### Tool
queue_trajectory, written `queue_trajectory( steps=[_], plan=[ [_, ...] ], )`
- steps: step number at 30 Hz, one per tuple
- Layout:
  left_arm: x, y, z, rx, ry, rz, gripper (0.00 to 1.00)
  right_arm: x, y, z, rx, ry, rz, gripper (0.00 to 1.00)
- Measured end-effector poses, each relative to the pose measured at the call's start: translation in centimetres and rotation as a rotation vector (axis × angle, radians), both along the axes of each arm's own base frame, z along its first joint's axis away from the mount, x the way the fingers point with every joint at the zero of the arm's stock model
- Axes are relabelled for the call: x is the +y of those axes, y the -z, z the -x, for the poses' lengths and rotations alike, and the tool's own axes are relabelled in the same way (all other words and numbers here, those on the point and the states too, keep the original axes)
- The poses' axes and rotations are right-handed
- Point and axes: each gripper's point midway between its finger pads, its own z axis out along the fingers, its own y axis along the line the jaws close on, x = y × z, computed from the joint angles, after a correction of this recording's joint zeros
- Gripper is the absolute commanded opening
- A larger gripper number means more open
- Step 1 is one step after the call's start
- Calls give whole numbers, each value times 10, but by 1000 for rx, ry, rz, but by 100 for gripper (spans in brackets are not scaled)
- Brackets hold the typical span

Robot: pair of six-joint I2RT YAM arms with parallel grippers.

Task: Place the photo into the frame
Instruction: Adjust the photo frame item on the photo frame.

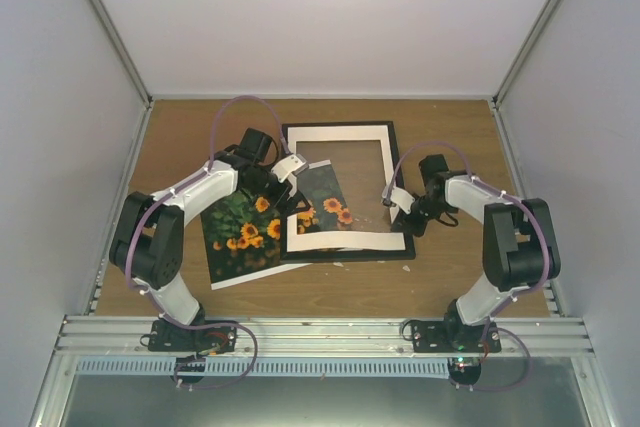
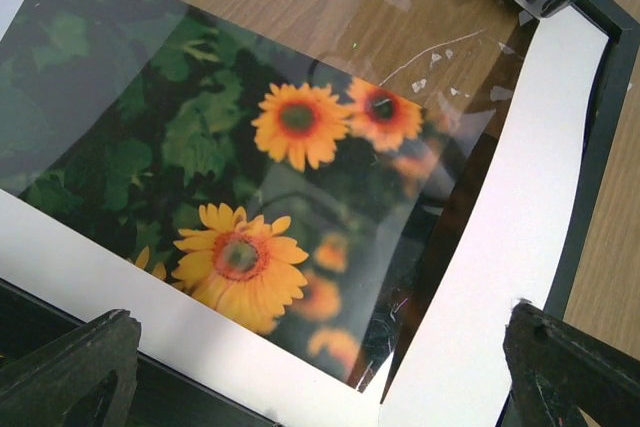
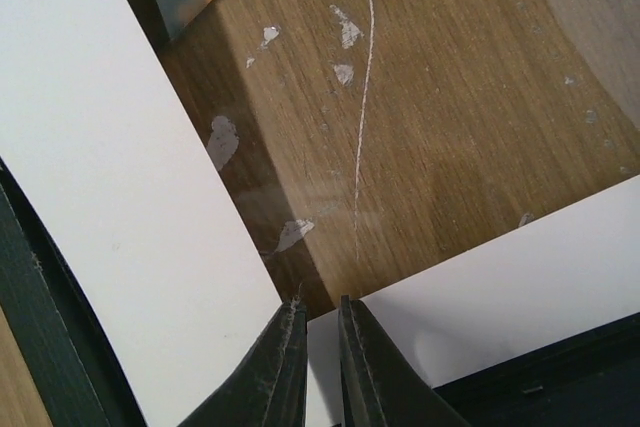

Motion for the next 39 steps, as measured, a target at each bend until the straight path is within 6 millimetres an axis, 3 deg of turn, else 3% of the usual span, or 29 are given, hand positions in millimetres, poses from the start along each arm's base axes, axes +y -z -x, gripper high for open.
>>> queue_trajectory(
  steps=[4,8,11,14,22,33,36,39],
  plan=[
    [1,0,0,-8,5,-6,99,1,-6,-5,-7,0,5,19],
    [4,8,0,-53,29,-53,99,5,-27,-22,-54,-6,-11,21],
    [3,23,12,-66,65,-112,98,12,-45,-31,-105,-17,-37,21],
    [-3,37,27,-70,112,-155,98,22,-50,-27,-108,-44,-57,21],
    [-24,56,55,-116,227,-205,97,42,-34,5,-34,-112,-84,19],
    [-14,70,53,-177,253,-292,99,34,-8,24,18,-111,-50,19],
    [-13,62,57,-193,275,-281,99,35,-11,23,22,-107,-56,25],
    [-11,43,58,-201,264,-233,99,40,-30,7,5,-69,-90,44]
  ],
)
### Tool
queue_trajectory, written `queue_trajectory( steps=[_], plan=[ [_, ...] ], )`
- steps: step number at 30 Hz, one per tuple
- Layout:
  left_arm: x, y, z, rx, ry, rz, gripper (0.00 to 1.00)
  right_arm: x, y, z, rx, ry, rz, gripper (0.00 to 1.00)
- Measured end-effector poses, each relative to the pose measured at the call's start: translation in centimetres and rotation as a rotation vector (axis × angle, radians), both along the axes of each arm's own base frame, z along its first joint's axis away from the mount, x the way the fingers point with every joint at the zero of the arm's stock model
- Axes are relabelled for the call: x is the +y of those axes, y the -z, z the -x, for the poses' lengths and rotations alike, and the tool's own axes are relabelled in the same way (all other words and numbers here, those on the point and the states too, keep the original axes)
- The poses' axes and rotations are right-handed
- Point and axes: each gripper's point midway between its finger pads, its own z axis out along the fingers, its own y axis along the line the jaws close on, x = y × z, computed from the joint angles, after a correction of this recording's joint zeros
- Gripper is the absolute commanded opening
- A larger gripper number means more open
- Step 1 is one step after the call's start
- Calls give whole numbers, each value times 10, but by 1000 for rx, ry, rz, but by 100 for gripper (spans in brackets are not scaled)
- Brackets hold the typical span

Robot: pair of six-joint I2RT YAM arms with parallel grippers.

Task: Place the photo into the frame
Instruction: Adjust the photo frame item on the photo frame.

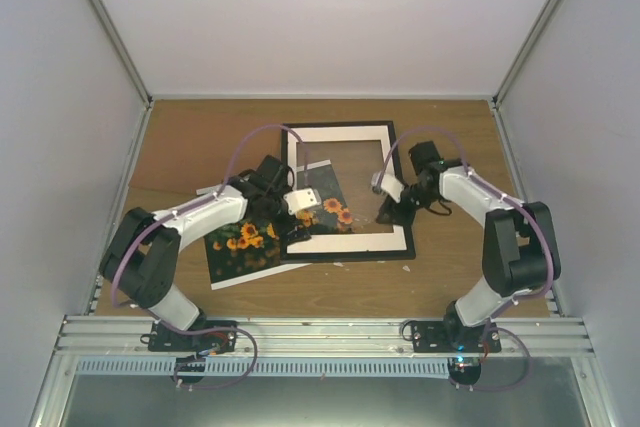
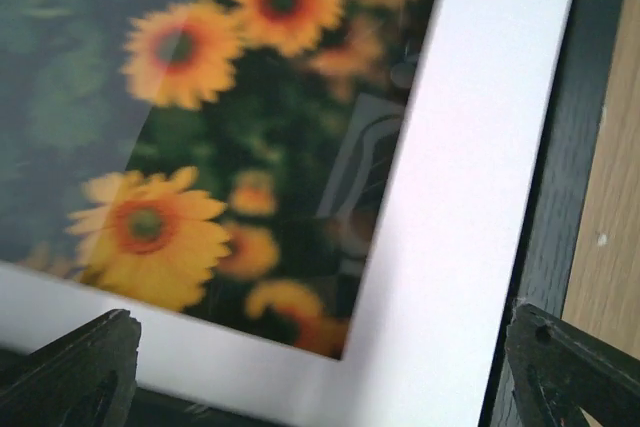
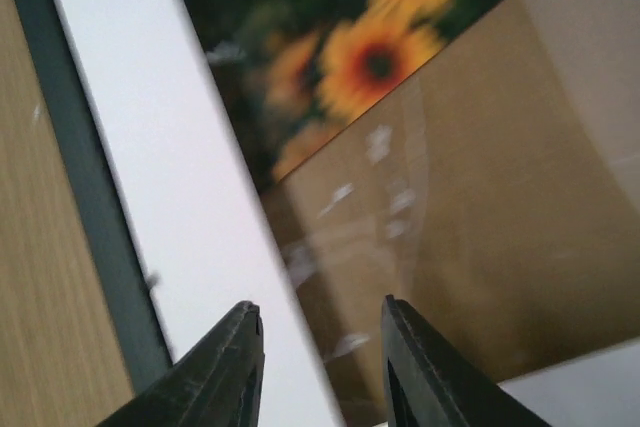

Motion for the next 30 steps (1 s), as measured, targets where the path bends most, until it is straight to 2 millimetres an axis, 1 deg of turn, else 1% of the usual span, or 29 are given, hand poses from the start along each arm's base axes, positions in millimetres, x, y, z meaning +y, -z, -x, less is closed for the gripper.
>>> queue_trajectory(
  steps=[1,2,3,4,5,6,7,9,11,13,16,18,20,22,24,27,30],
  plan=[
    [1,-9,-4,8,-19,28,99,2,-11,-11,-18,23,-20,51],
    [4,-19,-12,14,-49,54,99,2,-23,-26,-39,54,-44,57],
    [8,-28,-25,15,-87,77,99,2,-36,-42,-65,87,-72,60],
    [12,-36,-39,16,-129,100,99,-1,-47,-59,-86,125,-97,61],
    [16,-47,-58,13,-177,129,99,-5,-56,-77,-105,164,-119,62],
    [21,-56,-81,6,-229,161,99,-13,-64,-103,-129,225,-142,62],
    [27,-61,-100,4,-274,186,99,-14,-65,-107,-131,237,-148,62],
    [39,-61,-126,22,-352,213,99,-27,-62,-134,-137,316,-149,63],
    [51,-52,-146,58,-423,221,99,-36,-55,-164,-155,394,-130,65],
    [58,-40,-154,95,-469,216,99,-41,-49,-191,-179,462,-106,69],
    [65,-29,-160,132,-516,205,99,-51,-49,-247,-261,572,-72,76],
    [69,-30,-161,138,-532,202,99,-58,-51,-281,-318,637,-58,80],
    [74,-34,-165,131,-544,200,99,-64,-51,-310,-370,693,-41,83],
    [79,-38,-170,118,-557,202,99,-68,-48,-329,-409,728,-24,85],
    [85,-39,-173,114,-569,197,99,-67,-44,-345,-440,746,-7,86],
    [92,-36,-171,124,-584,178,99,-55,-36,-357,-469,744,11,87],
    [96,-33,-170,126,-597,161,99,-36,-30,-364,-487,725,18,88]
  ],
)
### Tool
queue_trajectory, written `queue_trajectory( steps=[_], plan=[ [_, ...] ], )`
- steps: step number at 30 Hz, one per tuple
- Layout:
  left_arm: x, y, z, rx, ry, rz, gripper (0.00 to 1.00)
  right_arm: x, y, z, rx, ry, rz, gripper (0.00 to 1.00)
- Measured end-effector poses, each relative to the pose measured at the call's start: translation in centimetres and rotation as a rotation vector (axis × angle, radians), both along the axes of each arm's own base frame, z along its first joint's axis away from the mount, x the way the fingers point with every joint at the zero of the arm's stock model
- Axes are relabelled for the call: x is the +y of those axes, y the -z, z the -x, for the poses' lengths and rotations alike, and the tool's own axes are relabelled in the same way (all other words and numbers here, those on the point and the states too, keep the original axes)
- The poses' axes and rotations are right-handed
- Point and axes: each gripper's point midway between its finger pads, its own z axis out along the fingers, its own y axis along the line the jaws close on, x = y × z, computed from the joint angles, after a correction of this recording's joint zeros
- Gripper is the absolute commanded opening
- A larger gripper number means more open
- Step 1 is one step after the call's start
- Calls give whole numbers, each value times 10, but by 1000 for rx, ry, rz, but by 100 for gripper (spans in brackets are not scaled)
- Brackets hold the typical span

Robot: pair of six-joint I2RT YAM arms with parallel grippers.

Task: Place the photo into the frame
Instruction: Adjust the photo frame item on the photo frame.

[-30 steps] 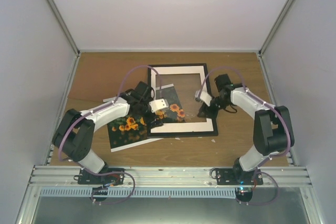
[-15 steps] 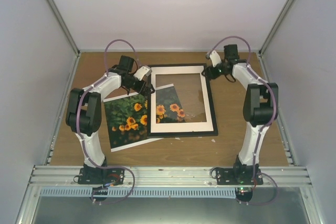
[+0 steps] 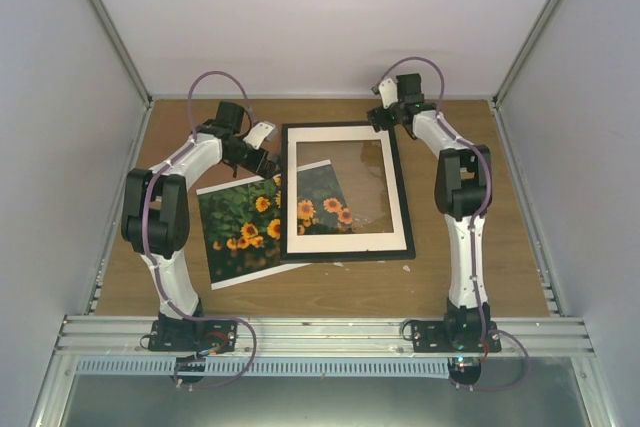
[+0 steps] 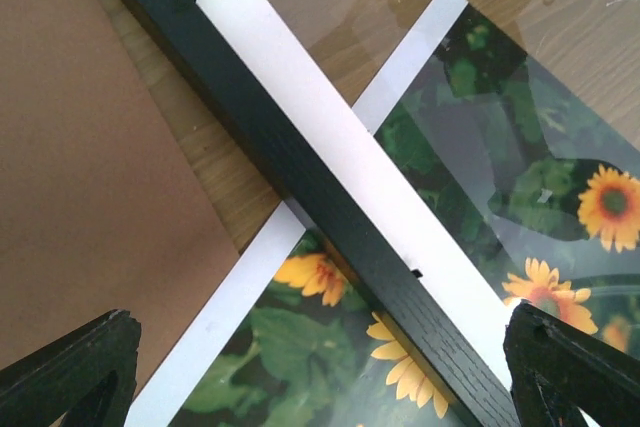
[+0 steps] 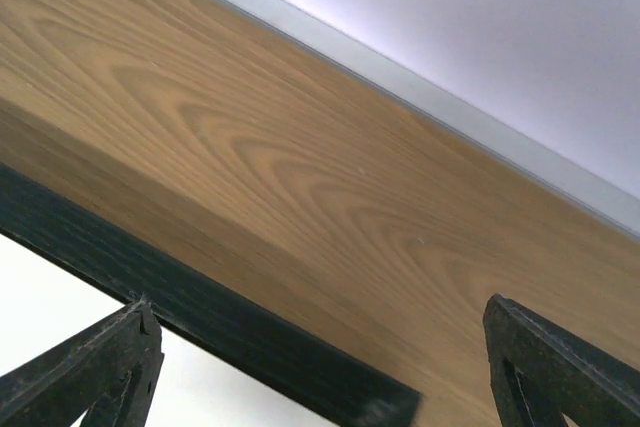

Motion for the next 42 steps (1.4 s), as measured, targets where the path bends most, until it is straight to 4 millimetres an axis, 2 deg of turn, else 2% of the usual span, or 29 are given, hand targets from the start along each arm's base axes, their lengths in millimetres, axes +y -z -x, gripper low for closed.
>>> queue_trajectory(
  steps=[6,11,13,23,33,42],
  plan=[
    [5,7,7,24,-11,-23,99,32,8,-8,-18,-36,13,89],
    [7,10,8,28,-15,-34,99,45,21,-13,-20,-59,31,90],
    [8,11,10,31,-15,-37,99,47,28,-13,-13,-63,36,90],
    [12,15,16,46,-21,-42,99,56,30,-10,-19,-78,41,89],
    [15,14,15,46,-27,-38,99,75,28,15,36,-164,-20,88],
    [16,14,15,44,-23,-35,99,78,25,17,28,-171,7,87]
  ],
)
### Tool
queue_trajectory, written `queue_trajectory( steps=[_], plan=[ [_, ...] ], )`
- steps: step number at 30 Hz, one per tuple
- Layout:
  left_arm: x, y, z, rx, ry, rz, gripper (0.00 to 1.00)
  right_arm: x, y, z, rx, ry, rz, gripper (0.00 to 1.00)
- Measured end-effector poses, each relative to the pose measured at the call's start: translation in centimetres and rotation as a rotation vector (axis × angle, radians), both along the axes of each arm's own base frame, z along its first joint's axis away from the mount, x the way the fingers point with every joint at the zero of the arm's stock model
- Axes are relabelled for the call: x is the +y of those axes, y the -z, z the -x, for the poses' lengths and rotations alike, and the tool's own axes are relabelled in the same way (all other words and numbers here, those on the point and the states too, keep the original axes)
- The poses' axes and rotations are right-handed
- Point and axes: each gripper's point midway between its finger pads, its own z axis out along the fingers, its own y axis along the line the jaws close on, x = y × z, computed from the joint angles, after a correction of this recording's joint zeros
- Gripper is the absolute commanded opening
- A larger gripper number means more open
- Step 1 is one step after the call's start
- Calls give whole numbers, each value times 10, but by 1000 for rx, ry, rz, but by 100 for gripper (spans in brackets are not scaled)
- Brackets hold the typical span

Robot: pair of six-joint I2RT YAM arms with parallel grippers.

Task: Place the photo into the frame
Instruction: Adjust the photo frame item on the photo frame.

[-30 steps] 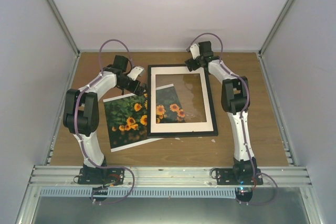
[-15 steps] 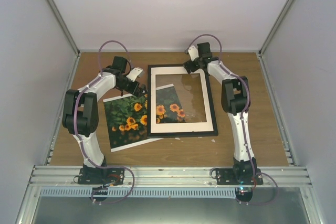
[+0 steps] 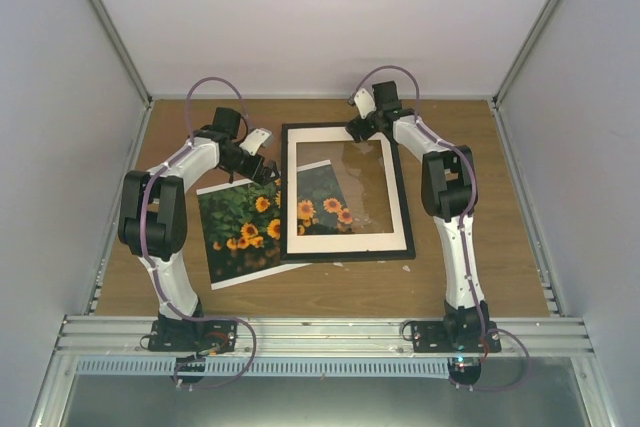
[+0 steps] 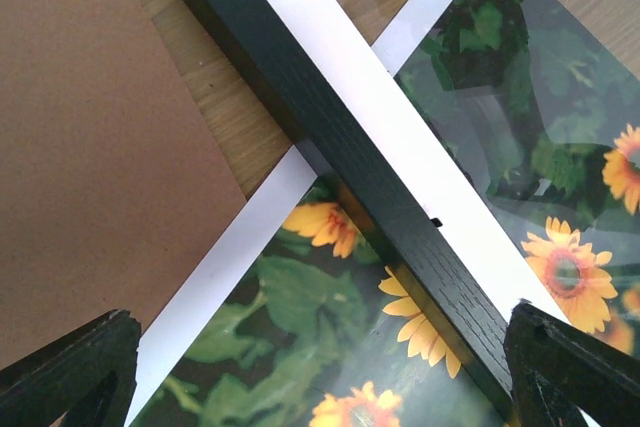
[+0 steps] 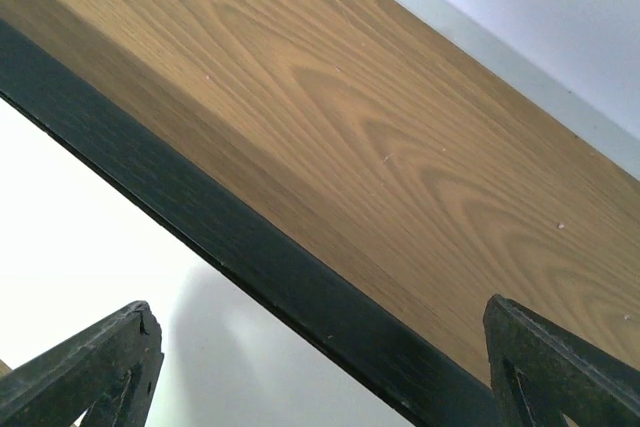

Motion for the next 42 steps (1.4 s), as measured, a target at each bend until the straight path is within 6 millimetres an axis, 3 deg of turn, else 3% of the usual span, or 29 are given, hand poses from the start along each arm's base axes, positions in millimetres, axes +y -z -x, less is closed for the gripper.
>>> queue_trajectory(
  steps=[15,25,30,34,38,42],
  plan=[
    [2,3,2,12,-3,9,99,-6,19,11,51,-7,45,86],
    [3,3,3,9,4,8,99,-5,20,12,52,-11,40,86],
    [3,0,-2,-1,-4,11,99,6,13,16,68,-44,-12,87],
    [-1,-13,-24,-57,-15,14,99,22,9,20,74,-78,-50,88],
    [-9,-28,-68,-141,-27,14,99,44,3,25,66,-110,-74,89],
    [-14,-28,-100,-178,-51,21,99,69,-14,26,29,-138,-93,89]
  ],
)
